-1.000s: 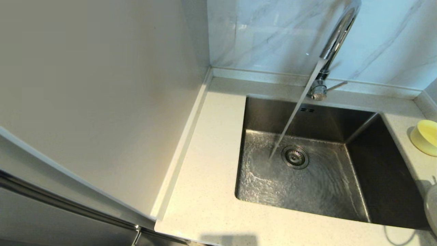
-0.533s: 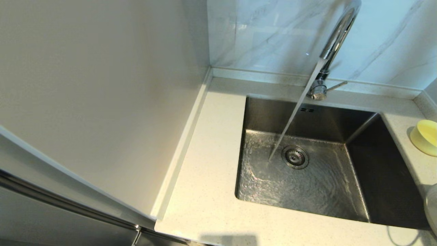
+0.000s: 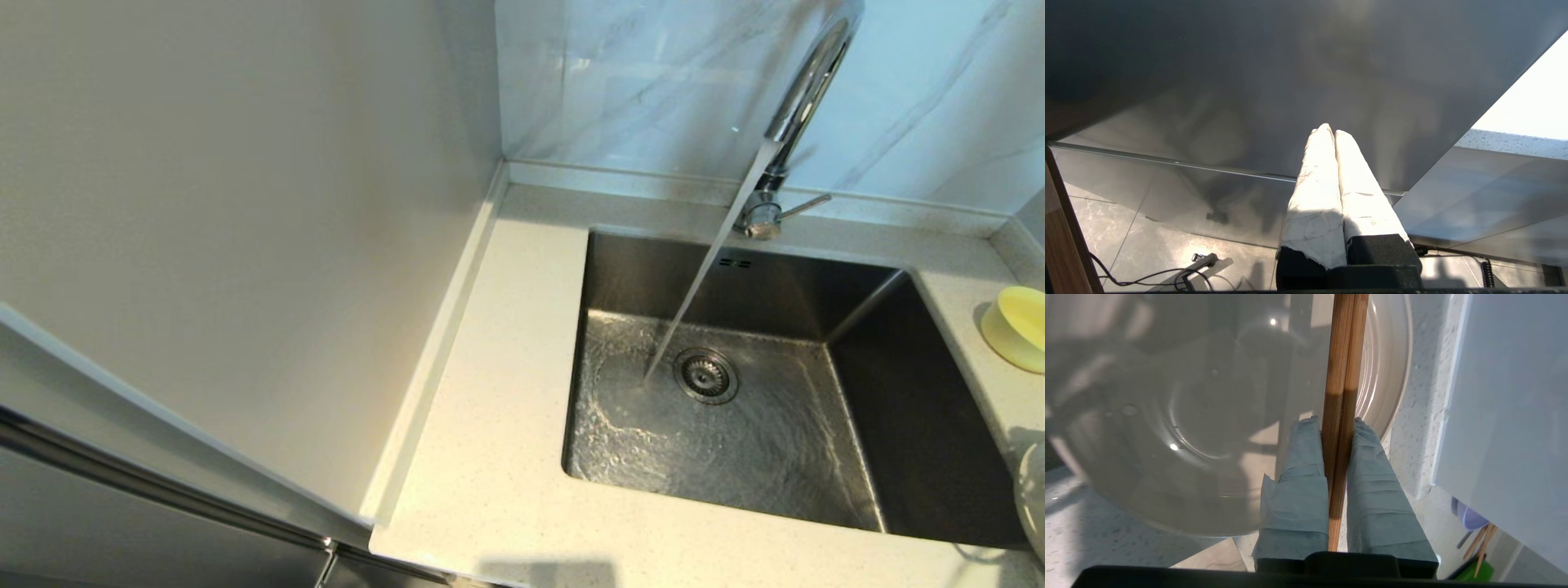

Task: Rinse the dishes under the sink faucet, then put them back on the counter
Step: Place the chopsticks on the table

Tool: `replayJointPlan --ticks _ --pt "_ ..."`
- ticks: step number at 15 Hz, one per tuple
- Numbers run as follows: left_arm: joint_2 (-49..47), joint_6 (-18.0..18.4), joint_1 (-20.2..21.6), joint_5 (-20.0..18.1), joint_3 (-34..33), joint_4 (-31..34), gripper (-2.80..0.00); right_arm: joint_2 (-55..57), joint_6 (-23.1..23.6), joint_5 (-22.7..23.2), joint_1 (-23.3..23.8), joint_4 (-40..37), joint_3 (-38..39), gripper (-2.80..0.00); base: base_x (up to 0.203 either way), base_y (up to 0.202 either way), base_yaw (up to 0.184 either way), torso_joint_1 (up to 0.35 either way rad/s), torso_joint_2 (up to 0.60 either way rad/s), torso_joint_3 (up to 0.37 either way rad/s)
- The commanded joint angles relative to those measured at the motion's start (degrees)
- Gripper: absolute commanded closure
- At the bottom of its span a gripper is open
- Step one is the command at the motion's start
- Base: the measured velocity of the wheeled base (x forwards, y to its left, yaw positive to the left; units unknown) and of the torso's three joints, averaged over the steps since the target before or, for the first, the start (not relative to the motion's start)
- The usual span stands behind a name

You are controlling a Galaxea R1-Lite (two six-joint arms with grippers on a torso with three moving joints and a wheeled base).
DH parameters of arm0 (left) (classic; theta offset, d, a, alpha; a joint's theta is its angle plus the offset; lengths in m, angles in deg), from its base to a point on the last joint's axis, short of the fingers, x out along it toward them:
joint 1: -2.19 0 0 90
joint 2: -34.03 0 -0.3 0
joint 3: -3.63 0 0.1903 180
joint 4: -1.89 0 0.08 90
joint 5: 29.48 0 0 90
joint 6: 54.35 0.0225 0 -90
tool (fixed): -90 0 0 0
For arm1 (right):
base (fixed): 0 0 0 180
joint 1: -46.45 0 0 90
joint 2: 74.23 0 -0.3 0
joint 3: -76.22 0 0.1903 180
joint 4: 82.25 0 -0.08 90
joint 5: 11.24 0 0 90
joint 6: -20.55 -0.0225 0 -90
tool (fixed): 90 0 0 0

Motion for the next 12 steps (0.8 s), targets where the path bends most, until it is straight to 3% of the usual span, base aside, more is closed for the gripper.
replayJointPlan --ticks 1,12 --pt "0.00 -0.02 0.00 -0.03 0.00 0.02 0.00 1.69 0.11 -0.05 0.71 -0.08 0.62 0.00 0.000 0.000 0.000 0.000 0.00 0.000" --pt "0.00 -0.02 0.00 0.04 0.00 0.02 0.00 3.68 0.37 0.04 0.98 0.27 2.06 0.00 0.000 0.000 0.000 0.000 0.00 0.000"
